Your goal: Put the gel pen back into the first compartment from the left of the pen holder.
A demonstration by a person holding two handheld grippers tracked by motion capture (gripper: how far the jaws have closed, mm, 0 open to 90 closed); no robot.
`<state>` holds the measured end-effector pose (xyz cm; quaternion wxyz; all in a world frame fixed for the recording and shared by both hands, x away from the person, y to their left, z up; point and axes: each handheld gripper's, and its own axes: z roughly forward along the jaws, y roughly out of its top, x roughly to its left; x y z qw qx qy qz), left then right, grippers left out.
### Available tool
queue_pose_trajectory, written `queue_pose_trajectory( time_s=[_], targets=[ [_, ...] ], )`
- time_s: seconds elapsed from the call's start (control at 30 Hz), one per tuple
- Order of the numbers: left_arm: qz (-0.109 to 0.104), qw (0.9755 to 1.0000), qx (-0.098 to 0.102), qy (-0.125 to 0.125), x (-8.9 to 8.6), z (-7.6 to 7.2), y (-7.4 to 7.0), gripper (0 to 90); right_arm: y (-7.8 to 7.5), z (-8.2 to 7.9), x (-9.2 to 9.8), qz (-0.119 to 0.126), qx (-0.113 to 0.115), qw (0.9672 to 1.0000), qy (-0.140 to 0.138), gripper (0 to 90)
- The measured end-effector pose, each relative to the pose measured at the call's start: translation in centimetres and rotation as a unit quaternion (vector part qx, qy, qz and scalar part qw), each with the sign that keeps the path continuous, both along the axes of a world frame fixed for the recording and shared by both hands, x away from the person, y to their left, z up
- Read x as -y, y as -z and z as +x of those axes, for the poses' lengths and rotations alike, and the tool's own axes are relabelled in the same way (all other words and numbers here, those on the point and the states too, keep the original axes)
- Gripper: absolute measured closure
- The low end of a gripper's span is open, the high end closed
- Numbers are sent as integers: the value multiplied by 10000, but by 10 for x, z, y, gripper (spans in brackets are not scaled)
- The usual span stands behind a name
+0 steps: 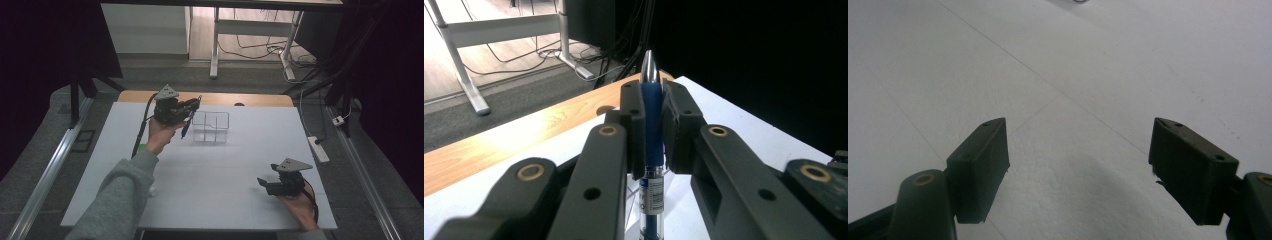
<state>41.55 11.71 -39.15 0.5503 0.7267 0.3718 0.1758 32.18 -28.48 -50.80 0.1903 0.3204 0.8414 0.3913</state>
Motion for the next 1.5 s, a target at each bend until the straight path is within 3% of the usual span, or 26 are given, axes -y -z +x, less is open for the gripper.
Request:
queue_pose_trajectory(
  time_s=[1.0, 1.5],
  targets=[
    [361, 9991, 44, 209, 40, 23, -5, 797, 1, 0, 1, -36, -22, 10000, 11, 234],
    [333, 9993, 23, 184, 46, 43, -6, 797, 2, 1, 1, -63, -31, 10000, 30, 234]
  ],
)
